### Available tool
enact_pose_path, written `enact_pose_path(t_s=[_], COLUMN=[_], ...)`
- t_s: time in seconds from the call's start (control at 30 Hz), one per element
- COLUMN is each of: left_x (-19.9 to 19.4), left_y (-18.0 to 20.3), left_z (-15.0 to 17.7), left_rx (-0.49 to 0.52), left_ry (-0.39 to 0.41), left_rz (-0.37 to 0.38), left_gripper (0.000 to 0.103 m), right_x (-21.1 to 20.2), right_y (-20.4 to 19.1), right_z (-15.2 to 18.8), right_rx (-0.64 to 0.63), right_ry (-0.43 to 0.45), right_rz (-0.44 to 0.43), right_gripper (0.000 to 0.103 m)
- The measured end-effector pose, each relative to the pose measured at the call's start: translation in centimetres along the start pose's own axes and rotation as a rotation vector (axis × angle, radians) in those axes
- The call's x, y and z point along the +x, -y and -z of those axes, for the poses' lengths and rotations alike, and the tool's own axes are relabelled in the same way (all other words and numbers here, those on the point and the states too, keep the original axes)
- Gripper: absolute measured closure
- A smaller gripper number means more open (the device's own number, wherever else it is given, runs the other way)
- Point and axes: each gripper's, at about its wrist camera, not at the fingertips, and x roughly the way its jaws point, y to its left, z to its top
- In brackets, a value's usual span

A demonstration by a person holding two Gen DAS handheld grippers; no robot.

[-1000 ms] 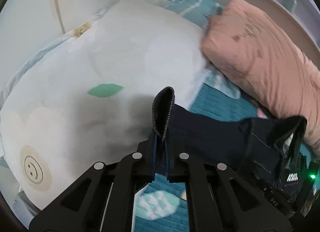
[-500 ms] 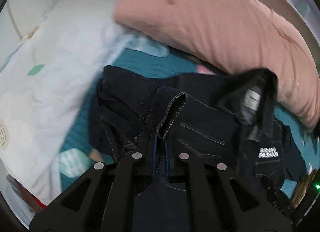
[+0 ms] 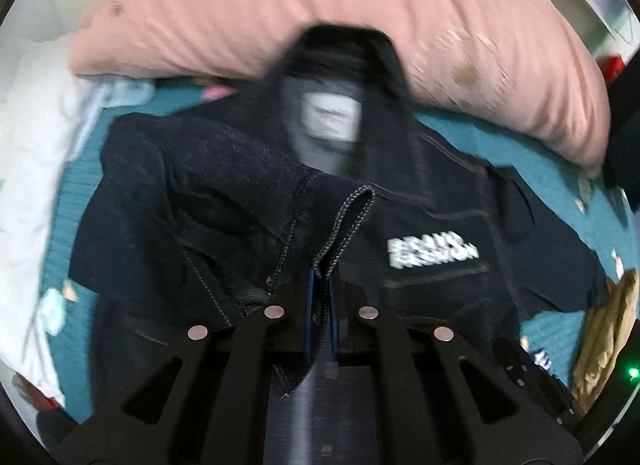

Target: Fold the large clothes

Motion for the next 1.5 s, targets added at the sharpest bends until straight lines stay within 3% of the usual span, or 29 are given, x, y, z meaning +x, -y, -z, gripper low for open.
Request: enact_pose_path(t_s=[0.13, 0.27, 0.37, 0.4, 0.43, 0.47, 0.57, 0.63, 0.8, 0.93, 1.1, 1.17, 1.2, 1.3, 1.33, 1.37, 1.43, 1.5], left_x=[2.2, 4.6, 6.7, 7.6, 8.3, 8.6, 7.8, 6.6, 3.0, 0.9, 1.2, 1.9, 2.3, 3.5, 3.9, 4.3, 5.1, 5.8], left_y=[4.0, 6.3, 7.7, 8.4, 8.8, 9.1, 9.6, 9.8, 8.9, 7.9, 8.7, 9.5, 10.2, 11.9, 12.5, 13.2, 14.4, 15.2], left_z=[0.4, 0.6, 0.9, 1.0, 1.1, 1.3, 1.4, 1.5, 1.3, 0.4, 0.8, 1.3, 1.5, 1.8, 1.8, 1.7, 1.5, 1.4], left_rx=[0.054, 0.07, 0.111, 0.146, 0.175, 0.189, 0.206, 0.232, 0.222, 0.192, 0.213, 0.226, 0.228, 0.236, 0.236, 0.236, 0.246, 0.251], left_ry=[-0.029, -0.063, -0.104, -0.134, -0.166, -0.179, -0.16, -0.141, -0.098, -0.05, -0.071, -0.086, -0.091, -0.118, -0.124, -0.13, -0.148, -0.164], left_rz=[0.033, 0.008, 0.005, 0.005, -0.007, -0.016, 0.009, 0.045, 0.112, 0.111, 0.126, 0.123, 0.127, 0.149, 0.152, 0.154, 0.159, 0.168], left_gripper=[0.096, 0.095, 0.079, 0.067, 0.042, 0.034, 0.029, 0.02, 0.019, 0.019, 0.02, 0.02, 0.02, 0.02, 0.021, 0.022, 0.037, 0.046], right_x=[0.5, 0.9, 0.9, 0.8, 0.8, 0.8, 0.5, 0.3, 0.0, -0.9, -3.1, -4.3, -5.0, -6.1, -6.6, -6.9, -7.0, -6.6], right_y=[3.3, 5.0, 5.2, 5.1, 5.0, 5.0, 5.0, 5.3, 5.7, 6.4, 8.3, 9.3, 10.2, 12.4, 13.5, 14.4, 16.1, 17.4], right_z=[0.3, 0.2, 0.3, 0.4, 0.5, 0.5, 0.5, 0.4, 0.2, 0.1, -1.5, -2.6, -3.3, -4.9, -5.4, -5.8, -6.6, -7.4], right_rx=[0.044, 0.08, 0.069, 0.065, 0.062, 0.06, 0.059, 0.07, 0.088, 0.105, 0.16, 0.178, 0.203, 0.253, 0.277, 0.295, 0.327, 0.339], right_ry=[-0.012, -0.019, -0.023, -0.02, -0.019, -0.019, -0.015, -0.005, 0.006, 0.035, 0.086, 0.128, 0.157, 0.2, 0.225, 0.248, 0.264, 0.254], right_rz=[0.021, 0.02, 0.008, 0.008, 0.009, 0.01, 0.002, 0.004, 0.012, 0.013, -0.028, 0.004, 0.026, 0.048, 0.07, 0.104, 0.177, 0.182], right_gripper=[0.088, 0.088, 0.088, 0.088, 0.088, 0.088, 0.088, 0.088, 0.088, 0.088, 0.088, 0.087, 0.083, 0.048, 0.041, 0.04, 0.039, 0.039])
